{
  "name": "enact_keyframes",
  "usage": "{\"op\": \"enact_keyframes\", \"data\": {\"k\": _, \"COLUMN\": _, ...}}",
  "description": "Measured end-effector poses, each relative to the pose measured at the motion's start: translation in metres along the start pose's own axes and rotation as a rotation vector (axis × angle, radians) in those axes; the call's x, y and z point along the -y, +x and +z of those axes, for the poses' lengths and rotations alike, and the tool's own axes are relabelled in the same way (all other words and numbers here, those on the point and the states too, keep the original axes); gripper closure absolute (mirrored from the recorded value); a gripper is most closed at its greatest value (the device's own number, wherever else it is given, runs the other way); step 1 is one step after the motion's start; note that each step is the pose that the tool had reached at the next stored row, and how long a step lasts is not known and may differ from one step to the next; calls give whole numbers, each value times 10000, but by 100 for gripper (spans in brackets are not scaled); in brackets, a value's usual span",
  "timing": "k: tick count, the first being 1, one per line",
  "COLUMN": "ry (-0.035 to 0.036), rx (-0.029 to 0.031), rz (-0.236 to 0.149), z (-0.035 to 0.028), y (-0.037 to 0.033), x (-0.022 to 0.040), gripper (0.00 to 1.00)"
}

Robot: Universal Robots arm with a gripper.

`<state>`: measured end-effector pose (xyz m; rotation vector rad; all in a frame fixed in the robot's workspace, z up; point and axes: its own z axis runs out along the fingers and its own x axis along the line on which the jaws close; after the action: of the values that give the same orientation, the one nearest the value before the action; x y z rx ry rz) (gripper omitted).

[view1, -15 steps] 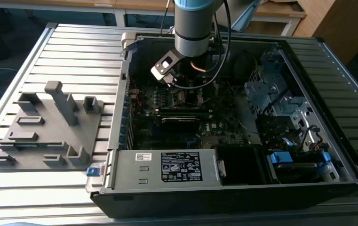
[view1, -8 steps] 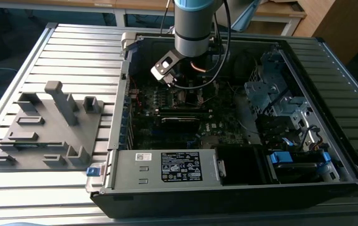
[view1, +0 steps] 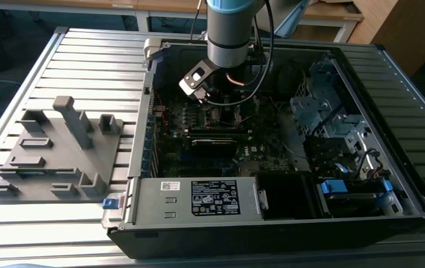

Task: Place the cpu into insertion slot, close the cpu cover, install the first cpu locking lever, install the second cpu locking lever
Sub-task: 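Place the cpu into insertion slot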

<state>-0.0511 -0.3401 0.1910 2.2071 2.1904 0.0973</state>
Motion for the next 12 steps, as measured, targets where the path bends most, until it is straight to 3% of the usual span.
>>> {"op": "enact_keyframes", "data": {"k": 12, "ry": 0, "rx": 0, "rz": 0, "z": 3, "y": 0, "x": 0, "gripper": 46}}
